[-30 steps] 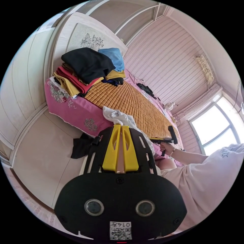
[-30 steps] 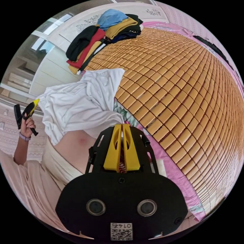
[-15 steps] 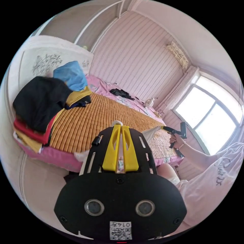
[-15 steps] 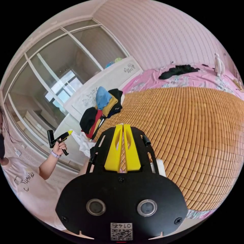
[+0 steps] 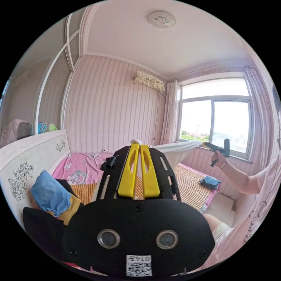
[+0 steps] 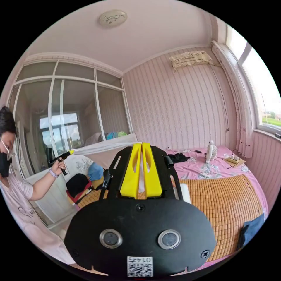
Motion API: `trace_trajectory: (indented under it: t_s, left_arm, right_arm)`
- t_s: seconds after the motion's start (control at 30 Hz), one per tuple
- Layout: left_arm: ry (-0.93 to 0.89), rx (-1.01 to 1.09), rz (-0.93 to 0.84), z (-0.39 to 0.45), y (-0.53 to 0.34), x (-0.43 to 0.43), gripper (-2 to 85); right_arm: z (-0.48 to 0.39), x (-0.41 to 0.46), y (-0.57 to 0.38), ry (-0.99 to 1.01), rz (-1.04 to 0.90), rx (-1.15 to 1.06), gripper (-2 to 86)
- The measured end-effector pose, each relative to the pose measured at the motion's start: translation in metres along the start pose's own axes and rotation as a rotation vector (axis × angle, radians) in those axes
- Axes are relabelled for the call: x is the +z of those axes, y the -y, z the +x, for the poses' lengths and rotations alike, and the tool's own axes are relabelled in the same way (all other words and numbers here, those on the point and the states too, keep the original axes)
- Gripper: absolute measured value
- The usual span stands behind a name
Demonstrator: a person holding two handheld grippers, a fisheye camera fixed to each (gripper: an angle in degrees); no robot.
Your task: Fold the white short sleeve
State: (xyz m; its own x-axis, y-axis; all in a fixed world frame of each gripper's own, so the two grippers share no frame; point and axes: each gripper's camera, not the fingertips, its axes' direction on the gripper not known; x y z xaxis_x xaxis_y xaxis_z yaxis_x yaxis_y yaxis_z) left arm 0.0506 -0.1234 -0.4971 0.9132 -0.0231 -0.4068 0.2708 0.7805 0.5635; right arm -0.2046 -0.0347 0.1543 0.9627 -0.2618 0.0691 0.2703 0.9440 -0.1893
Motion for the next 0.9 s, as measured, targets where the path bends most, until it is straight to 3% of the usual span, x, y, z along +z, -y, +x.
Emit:
trace_trajectory:
  t_s: [0.1,0.2,0.33,0.43,0.53,0.67,0.9]
  left_arm:
    - [-0.015,-0.058,-0.173,0.005,-0.071,0.015,-1.0]
    - [-0.063,-0.264,-0.350,0.002,-0.160,0.020,-1.0]
    - [-0.065,-0.472,-0.507,0.021,-0.260,-0.001,-1.0]
    - [-0.077,-0.571,-0.528,0.032,-0.284,-0.024,-1.0]
    - [-0.105,-0.517,-0.462,0.043,-0.255,-0.042,-1.0]
    - [-0.111,-0.316,-0.343,0.060,-0.177,-0.063,-1.0]
    - [-0.153,0.019,0.132,0.114,-0.014,-0.149,-1.0]
  right_arm:
    - [-0.007,0.022,-0.060,-0.081,-0.259,-0.016,-0.1]
    - [-0.002,0.035,-0.134,-0.056,-0.492,0.109,-0.1]
    - [-0.015,0.023,-0.193,-0.055,-0.640,0.198,-0.1]
    - [-0.024,0.003,-0.206,-0.038,-0.687,0.247,-0.1]
    - [-0.028,-0.026,-0.173,-0.008,-0.625,0.230,-0.2]
    - [-0.034,-0.098,-0.063,0.013,-0.362,0.121,-0.2]
    - [-0.108,-0.243,0.118,0.015,0.078,-0.185,-0.3]
